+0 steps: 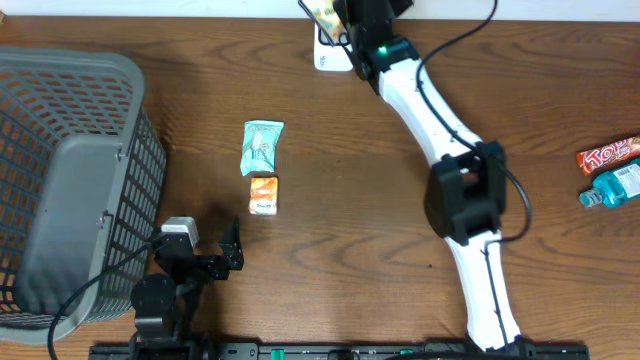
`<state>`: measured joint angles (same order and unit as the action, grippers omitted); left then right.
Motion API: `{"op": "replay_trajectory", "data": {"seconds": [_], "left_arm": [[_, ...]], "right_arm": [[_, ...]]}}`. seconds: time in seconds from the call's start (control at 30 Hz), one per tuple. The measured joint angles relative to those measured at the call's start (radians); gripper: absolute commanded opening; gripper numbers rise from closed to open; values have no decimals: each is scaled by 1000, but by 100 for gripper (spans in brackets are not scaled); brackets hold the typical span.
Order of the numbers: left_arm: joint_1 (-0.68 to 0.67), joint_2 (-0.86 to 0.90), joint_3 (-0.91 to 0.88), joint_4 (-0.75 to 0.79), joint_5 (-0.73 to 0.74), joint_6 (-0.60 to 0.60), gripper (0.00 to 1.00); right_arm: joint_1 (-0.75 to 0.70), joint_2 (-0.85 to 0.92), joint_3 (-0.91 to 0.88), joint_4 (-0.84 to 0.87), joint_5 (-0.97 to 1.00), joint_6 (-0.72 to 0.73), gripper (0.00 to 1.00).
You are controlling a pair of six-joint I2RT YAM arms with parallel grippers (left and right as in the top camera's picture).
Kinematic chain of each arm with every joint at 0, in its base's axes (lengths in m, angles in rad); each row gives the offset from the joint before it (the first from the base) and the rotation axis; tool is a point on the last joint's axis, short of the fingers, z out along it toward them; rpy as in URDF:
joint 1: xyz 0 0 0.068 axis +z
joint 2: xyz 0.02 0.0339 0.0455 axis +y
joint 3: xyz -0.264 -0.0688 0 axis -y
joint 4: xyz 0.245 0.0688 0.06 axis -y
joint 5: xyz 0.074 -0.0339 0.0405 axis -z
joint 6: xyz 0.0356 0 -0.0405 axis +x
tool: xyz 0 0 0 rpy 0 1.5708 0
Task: Scan the item barcode
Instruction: 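Carry the snack bag to the white scanner and hold it, then move the snack bag to the right edge and release it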
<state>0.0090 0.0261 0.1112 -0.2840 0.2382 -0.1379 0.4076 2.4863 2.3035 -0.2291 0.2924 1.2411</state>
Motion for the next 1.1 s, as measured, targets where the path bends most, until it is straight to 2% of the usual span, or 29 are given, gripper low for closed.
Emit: {"op": "replay_trajectory", "data": {"seconds": [0.17,0.53,0.8,1.0,1.1], "left_arm": [[0,0,0,0,0,0,98],[0,0,0,0,0,0,98],[0,0,0,0,0,0,98],[0,0,0,0,0,0,98],[0,0,0,0,0,0,98]], "right_arm": [[0,129,183,-106,27,-21,2],[-3,145,228,-231,58,-30,2],[-58,117,340,-830,126,-43,2],[-143,81,352,-1145,318,-17,1],[-204,78,352,-1248,384,-9,1]]}}
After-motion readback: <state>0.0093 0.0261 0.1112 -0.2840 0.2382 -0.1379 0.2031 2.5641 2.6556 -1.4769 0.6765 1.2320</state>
